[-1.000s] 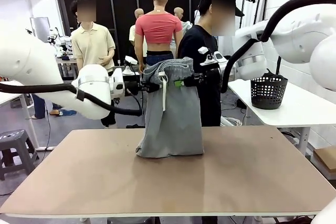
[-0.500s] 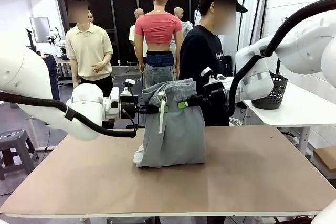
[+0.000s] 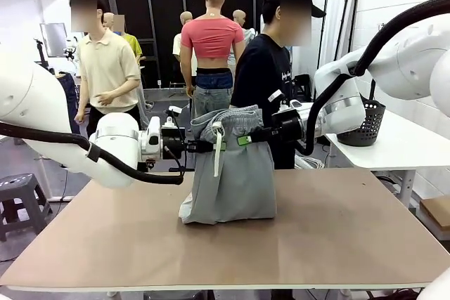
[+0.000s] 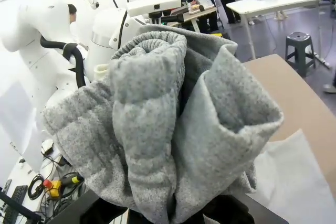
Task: Fold the training pants.
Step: Fold the Training pants in half.
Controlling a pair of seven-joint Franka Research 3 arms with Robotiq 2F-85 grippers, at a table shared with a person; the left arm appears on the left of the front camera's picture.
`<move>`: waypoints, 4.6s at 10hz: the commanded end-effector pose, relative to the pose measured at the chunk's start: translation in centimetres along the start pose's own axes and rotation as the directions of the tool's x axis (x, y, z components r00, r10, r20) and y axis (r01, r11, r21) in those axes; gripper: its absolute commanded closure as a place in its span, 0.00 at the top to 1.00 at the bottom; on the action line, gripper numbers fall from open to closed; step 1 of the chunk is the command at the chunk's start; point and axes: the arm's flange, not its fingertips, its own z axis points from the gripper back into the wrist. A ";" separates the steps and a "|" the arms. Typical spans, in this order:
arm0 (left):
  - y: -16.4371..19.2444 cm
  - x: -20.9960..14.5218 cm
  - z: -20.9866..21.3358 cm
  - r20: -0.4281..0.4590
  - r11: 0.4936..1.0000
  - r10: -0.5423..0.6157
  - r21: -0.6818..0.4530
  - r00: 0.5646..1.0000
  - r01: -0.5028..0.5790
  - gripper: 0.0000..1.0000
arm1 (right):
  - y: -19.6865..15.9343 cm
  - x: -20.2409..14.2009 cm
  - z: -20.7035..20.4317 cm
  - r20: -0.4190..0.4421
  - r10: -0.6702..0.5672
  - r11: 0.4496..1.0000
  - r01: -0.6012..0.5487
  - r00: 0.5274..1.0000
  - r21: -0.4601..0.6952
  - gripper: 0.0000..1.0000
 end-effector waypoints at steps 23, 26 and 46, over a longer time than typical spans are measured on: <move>14.1 -10.2 -3.2 -0.046 0.735 0.673 0.153 0.738 -0.661 0.00 | -15.0 -9.1 -2.1 0.143 -0.553 0.810 0.570 0.821 -0.142 0.00; 15.5 -10.4 -3.8 -0.028 0.687 0.716 0.206 0.697 -0.697 0.00 | -16.5 -10.0 -2.2 0.125 -0.619 0.758 0.631 0.775 -0.163 0.00; 19.1 -13.4 -1.1 0.003 0.551 0.814 0.309 0.581 -0.775 0.97 | -19.4 -12.5 1.6 0.127 -0.770 0.564 0.761 0.625 -0.321 0.99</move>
